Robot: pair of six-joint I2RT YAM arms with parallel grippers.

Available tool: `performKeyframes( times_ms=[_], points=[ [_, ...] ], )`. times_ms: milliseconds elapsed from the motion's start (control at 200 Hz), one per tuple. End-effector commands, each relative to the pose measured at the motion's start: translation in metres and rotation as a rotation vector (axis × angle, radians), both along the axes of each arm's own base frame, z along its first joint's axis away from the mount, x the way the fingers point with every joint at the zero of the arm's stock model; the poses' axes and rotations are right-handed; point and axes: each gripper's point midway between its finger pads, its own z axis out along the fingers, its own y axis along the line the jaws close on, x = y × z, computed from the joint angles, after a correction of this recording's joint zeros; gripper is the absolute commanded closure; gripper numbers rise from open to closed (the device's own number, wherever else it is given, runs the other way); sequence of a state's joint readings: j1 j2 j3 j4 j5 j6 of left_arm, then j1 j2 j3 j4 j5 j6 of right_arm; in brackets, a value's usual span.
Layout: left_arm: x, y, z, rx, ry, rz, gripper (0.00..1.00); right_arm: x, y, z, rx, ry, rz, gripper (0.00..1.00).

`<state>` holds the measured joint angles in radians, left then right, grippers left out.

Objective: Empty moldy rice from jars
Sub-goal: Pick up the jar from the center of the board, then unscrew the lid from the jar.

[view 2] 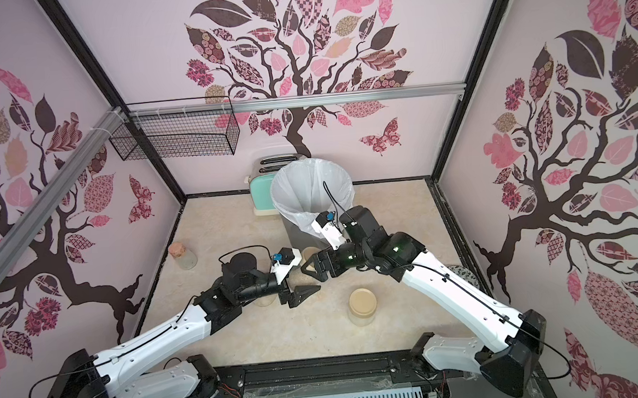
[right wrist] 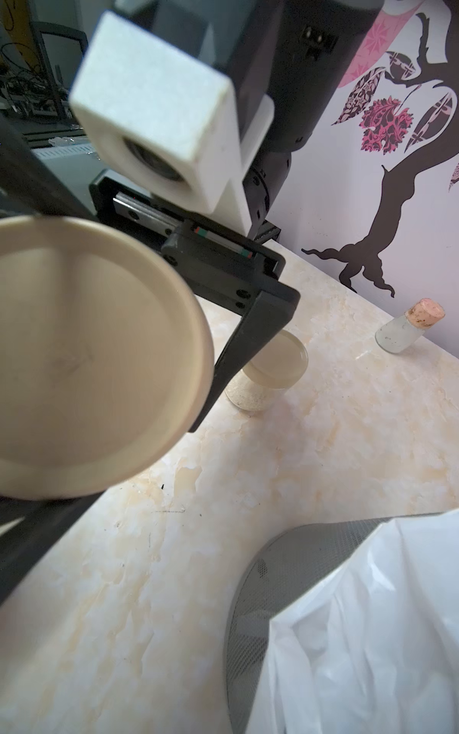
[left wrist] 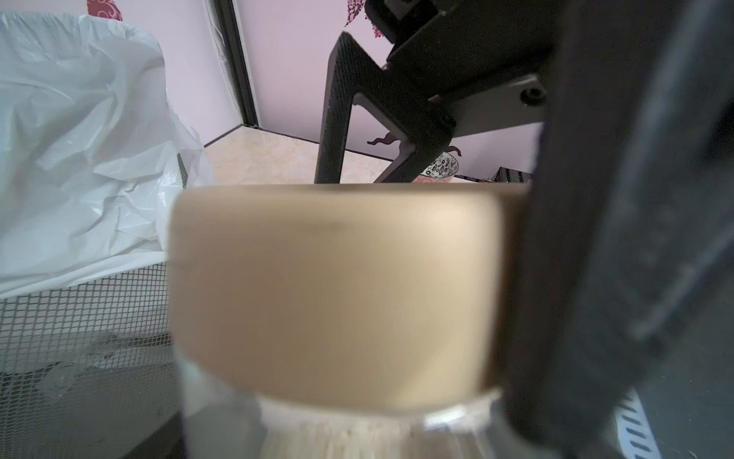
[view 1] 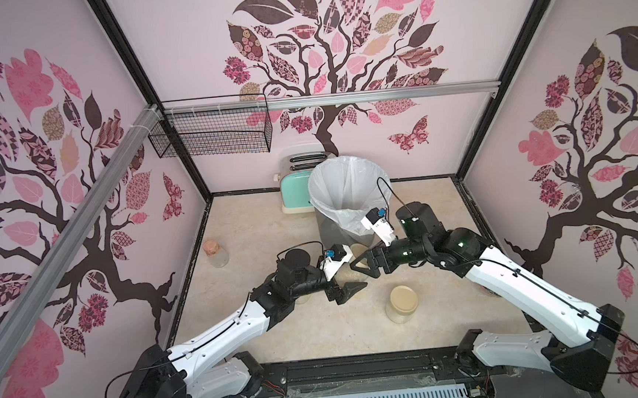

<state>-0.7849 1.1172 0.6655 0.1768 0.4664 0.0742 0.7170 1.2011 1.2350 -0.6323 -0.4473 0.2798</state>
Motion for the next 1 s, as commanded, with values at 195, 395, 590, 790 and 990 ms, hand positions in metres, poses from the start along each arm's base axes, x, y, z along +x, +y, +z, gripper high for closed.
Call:
performKeyframes(
  times_ms=[195, 395, 590, 790, 990],
  points=[
    [0.005, 0.008, 0.006, -0.024, 0.014, 0.065, 0.3, -0.007, 0.006, 0.028, 0.049, -0.091, 0.065, 0.01],
    [0.006, 0.009, 0.005, -0.022, 0.015, 0.076, 0.3, -0.004, 0.0, 0.023, 0.0, -0.101, 0.051, 0.01],
    [0.004, 0.009, 0.005, -0.016, 0.015, 0.066, 0.3, -0.005, 0.002, 0.018, -0.018, -0.089, 0.077, 0.03],
    [0.004, 0.007, 0.011, -0.024, 0.003, 0.055, 0.3, -0.008, 0.007, 0.012, -0.016, -0.069, 0.109, 0.03],
    [0.002, 0.009, 0.009, -0.009, 0.014, 0.055, 0.3, -0.007, 0.004, 0.0, -0.046, -0.059, 0.099, 0.01]
  ],
)
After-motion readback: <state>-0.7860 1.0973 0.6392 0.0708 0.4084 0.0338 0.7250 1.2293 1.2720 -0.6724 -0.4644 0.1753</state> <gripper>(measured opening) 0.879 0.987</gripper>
